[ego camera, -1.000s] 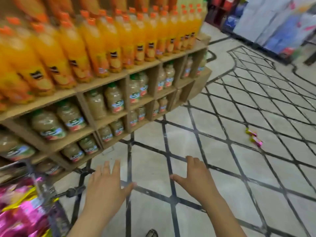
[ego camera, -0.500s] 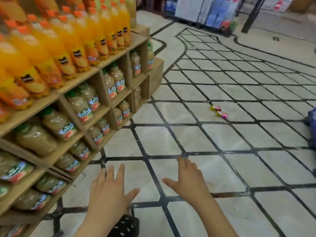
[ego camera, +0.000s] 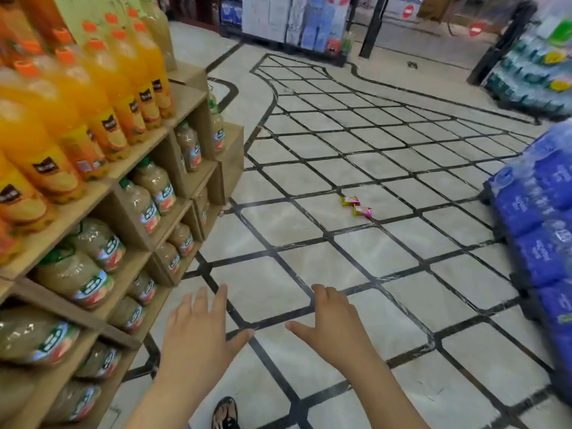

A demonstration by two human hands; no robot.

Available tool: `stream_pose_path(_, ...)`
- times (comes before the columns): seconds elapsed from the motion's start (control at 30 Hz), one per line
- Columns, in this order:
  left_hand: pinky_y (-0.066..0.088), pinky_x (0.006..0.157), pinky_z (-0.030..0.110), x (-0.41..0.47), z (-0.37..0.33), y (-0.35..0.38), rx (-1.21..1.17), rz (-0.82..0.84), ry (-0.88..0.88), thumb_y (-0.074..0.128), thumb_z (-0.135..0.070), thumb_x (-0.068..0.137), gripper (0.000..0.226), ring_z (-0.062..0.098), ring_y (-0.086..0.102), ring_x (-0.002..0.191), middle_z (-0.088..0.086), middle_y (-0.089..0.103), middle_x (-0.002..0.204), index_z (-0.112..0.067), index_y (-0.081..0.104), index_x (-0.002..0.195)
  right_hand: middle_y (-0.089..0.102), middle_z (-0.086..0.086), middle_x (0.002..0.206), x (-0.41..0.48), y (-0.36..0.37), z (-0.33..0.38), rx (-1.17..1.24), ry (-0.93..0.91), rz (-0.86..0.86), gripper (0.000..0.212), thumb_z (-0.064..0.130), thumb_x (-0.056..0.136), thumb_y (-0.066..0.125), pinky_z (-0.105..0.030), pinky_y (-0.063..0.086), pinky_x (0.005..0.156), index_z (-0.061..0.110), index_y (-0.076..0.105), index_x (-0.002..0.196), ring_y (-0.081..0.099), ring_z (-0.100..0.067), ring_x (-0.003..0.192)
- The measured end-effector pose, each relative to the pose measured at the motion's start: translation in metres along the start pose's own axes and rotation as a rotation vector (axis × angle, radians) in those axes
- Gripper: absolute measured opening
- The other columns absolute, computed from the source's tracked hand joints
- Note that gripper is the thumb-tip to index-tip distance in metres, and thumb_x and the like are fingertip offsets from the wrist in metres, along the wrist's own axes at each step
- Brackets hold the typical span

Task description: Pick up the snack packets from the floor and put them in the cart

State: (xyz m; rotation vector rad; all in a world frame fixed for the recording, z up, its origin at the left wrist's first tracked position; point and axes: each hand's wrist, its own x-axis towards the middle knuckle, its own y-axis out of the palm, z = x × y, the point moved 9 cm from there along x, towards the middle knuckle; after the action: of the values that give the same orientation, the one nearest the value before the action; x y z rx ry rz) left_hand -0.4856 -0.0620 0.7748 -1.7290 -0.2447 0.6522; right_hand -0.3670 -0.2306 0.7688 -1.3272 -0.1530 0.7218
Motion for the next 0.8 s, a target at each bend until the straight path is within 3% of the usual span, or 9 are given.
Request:
stream_pose_path(0.33,0.02,0.12,0.039,0.114,-0.059,-0.016,0.032,0.103,0.138,0.034,-0.075,0.088,0.09,0.03,0.016,0.148,0.006,0.016,0.162,-0.026,0.003,0.156,0.041,0.0,0.142,0.077,-0.034,-0.074,0.093,0.179,-0.017,0.08,0.068,0.087,0.048,-0.033,0.038,0.104,0.018,0.027,0.146,0.038,-0.02,0.129)
stream_pose_path(0.6,0.02,0.12,0.039,0.227,-0.184,-0.035,0.088,0.099,0.161,0.033,-0.073,0.09,0.087,0.028,0.017,0.149,0.005,0.017,0.162,-0.026,0.004,0.156,0.045,-0.001,0.136,0.176,-0.1,-0.18,0.081,0.185,-0.06,0.075,0.065,0.089,0.049,-0.031,0.04,0.098,0.017,0.03,0.144,0.042,-0.021,0.124)
stream_pose_path(0.8,0.018,0.12,0.038,0.294,-0.27,-0.056,0.034,0.07,0.16,0.03,-0.074,0.09,0.086,0.028,0.015,0.149,0.004,0.014,0.163,-0.027,0.001,0.156,0.047,-0.002,0.135,0.236,-0.153,-0.268,0.064,0.223,-0.061,0.076,0.066,0.089,0.049,-0.033,0.039,0.101,0.016,0.032,0.143,0.042,-0.022,0.124)
